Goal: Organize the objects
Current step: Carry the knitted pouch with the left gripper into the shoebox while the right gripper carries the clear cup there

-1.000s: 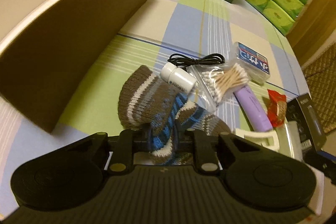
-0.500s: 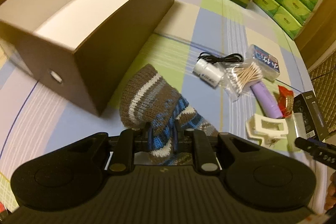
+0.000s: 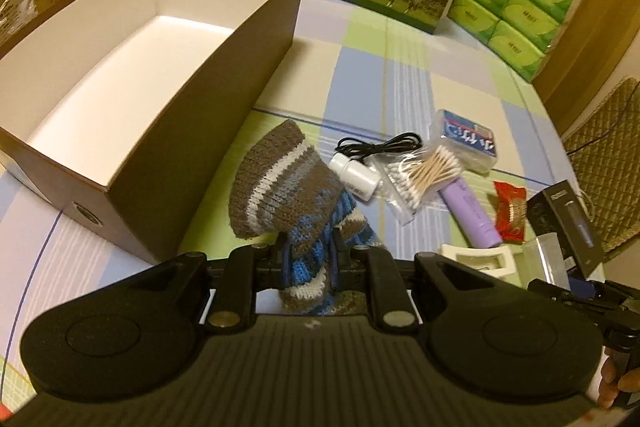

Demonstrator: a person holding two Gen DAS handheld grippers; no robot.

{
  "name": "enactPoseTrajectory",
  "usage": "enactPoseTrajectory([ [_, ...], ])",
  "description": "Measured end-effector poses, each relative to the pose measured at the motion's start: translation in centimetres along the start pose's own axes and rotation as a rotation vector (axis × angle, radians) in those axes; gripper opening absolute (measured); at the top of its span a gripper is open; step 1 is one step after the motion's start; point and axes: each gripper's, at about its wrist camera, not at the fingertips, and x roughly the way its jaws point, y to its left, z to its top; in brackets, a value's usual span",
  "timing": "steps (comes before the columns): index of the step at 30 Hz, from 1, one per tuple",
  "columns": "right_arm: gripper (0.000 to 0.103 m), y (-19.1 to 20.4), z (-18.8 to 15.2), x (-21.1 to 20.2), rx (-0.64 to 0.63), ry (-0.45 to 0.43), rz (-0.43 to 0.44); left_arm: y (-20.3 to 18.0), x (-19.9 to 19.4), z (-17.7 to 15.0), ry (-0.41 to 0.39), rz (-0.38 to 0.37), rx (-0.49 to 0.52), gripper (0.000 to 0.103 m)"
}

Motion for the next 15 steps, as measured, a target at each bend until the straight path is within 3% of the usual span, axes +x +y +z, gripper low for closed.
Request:
enactPoseTrajectory([
  [8,0.048,3.8,1.2,-4.0,0.03,-0.046,0.076,0.9,-3.5,1.5,-0.061,-0.069,0.013,0.014],
  [15,0.048,10.9,3.5,-5.5,0.035,-0.089,0.178,4.5,-6.6,4.4,-0.124,-0.121,0.038,0.014],
])
